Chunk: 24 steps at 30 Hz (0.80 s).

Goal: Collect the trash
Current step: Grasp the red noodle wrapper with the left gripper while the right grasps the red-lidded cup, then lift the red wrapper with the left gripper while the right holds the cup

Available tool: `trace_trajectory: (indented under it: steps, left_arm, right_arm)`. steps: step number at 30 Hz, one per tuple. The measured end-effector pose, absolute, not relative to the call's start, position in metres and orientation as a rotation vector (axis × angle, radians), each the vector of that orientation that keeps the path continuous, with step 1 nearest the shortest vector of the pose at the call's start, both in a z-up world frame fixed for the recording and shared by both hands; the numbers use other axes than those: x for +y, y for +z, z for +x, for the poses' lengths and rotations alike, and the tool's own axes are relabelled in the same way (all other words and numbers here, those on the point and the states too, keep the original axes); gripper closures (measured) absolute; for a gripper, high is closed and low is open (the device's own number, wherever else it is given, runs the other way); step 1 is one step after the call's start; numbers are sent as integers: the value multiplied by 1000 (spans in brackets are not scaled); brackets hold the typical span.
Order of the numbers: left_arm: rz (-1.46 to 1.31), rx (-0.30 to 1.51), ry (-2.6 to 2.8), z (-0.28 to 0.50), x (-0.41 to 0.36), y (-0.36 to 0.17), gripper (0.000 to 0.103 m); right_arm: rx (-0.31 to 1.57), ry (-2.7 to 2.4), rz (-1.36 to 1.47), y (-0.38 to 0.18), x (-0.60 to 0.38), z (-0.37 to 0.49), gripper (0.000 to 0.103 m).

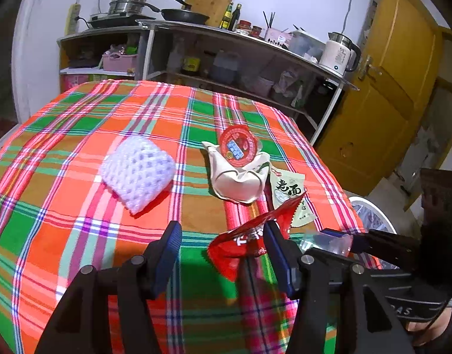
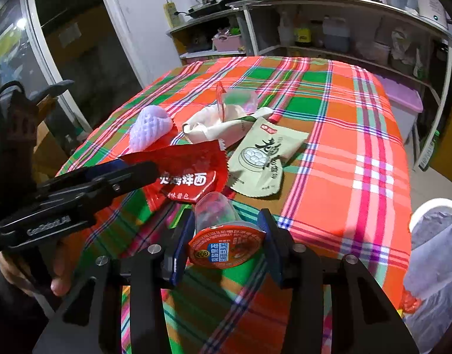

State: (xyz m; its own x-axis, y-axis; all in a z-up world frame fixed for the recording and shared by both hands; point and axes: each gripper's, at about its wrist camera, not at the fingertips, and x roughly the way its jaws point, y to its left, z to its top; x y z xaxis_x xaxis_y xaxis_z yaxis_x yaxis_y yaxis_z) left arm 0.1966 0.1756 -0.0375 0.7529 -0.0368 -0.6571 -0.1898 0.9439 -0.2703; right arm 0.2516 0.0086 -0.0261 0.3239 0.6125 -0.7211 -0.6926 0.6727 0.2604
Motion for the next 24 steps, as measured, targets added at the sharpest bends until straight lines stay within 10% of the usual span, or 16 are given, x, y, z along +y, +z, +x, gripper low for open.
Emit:
trace_trajectory:
  steps: [5,13,24]
  left_arm:
    - [-333,741,56,208,169,-41,46]
    - [-282,745,28,207,152,-39,93]
    - [-278,723,20,183,130,-30,101]
  right_arm:
    - [900,840,-79,-25,-5,251,58]
    - [899,792,-44,-26,-28,248,58]
    - [867,744,-6,-13,-58,232,58]
